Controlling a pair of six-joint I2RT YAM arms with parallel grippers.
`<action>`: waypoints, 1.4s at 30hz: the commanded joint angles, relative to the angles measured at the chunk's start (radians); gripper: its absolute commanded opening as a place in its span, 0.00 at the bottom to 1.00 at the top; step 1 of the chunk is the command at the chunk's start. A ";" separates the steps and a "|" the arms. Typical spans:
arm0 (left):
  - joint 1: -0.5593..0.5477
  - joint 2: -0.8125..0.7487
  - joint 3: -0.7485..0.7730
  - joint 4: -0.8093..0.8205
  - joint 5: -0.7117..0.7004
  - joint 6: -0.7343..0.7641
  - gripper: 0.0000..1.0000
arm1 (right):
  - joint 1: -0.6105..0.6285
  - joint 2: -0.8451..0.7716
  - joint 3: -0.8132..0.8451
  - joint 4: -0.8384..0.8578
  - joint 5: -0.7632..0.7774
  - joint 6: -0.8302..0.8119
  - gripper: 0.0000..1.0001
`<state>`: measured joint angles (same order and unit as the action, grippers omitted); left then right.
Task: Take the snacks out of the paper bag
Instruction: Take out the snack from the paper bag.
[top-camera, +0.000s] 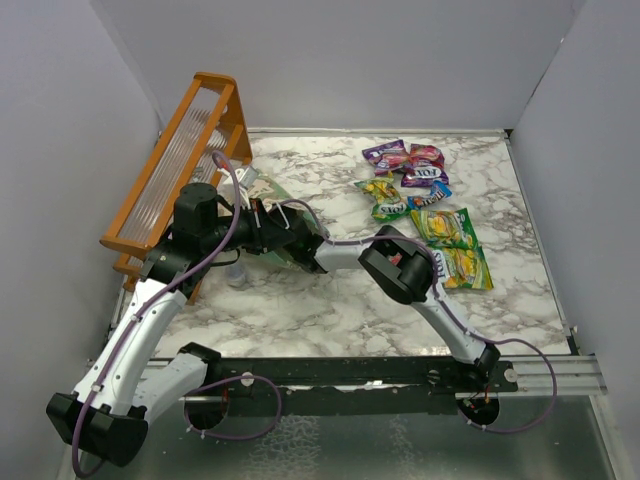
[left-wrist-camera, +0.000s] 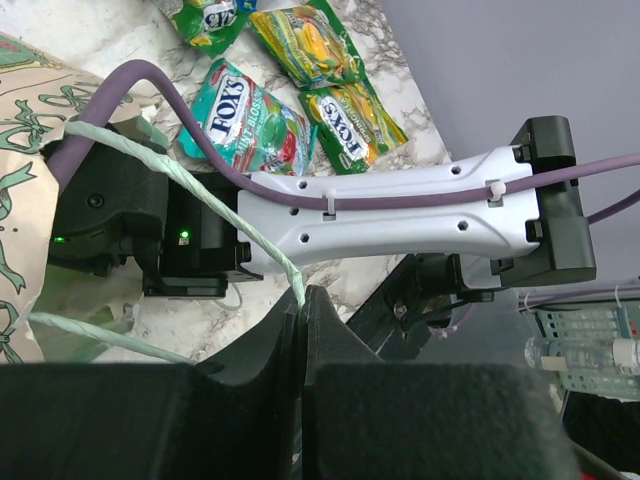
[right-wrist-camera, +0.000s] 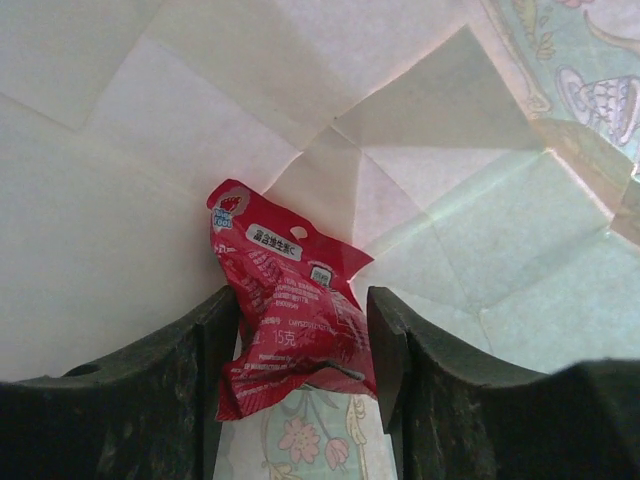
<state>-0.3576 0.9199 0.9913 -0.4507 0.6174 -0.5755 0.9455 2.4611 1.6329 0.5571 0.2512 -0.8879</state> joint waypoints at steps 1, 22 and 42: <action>-0.005 -0.023 0.023 -0.025 0.002 0.006 0.00 | -0.026 0.027 0.003 -0.029 0.056 -0.017 0.51; -0.004 -0.029 -0.077 -0.010 -0.108 0.007 0.00 | -0.038 -0.334 -0.334 -0.030 -0.113 0.186 0.01; -0.006 -0.020 -0.027 0.053 -0.078 -0.066 0.00 | 0.015 -0.831 -0.770 -0.085 -0.377 0.433 0.01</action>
<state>-0.3649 0.8997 0.9463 -0.4416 0.5362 -0.6201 0.9493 1.8168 0.8997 0.5030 0.0025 -0.5407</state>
